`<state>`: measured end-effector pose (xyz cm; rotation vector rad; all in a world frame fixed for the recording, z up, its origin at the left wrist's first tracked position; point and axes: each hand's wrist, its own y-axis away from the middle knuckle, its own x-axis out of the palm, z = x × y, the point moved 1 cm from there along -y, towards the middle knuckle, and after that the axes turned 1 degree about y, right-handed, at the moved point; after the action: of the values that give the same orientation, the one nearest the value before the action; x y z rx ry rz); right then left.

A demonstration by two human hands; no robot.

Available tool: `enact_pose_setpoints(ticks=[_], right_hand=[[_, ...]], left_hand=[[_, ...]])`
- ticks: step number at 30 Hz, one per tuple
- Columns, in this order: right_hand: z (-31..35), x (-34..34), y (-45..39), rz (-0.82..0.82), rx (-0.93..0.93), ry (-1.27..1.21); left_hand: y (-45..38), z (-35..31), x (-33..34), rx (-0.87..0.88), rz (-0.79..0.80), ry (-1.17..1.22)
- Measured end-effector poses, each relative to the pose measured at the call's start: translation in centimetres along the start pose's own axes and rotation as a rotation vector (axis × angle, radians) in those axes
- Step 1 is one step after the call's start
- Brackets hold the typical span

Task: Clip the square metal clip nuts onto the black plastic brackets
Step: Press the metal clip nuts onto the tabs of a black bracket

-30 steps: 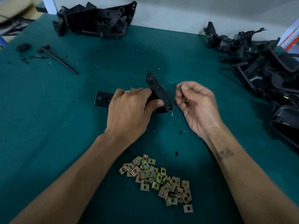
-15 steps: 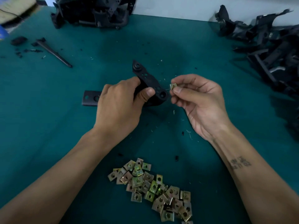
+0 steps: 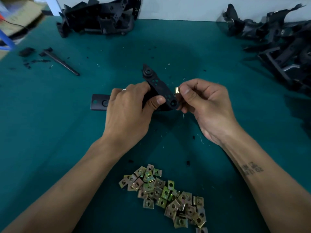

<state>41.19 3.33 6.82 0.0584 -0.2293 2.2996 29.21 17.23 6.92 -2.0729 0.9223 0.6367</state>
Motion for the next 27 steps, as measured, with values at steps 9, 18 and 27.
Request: enact_pose_setpoints(ticks=[9,18,27], right_hand=[[0.2,0.1,0.1,0.010,0.005,0.041],[0.6,-0.1,0.7,0.083,-0.107,0.451],[2.8,-0.8,0.9,0.188,-0.196,0.880]], left_hand=[[0.2,-0.4,-0.1,0.060,0.007,-0.085],[0.5,-0.6,-0.3,0.080,0.021,-0.124],[0.7,-0.9,-0.5,0.130,0.076,-0.243]])
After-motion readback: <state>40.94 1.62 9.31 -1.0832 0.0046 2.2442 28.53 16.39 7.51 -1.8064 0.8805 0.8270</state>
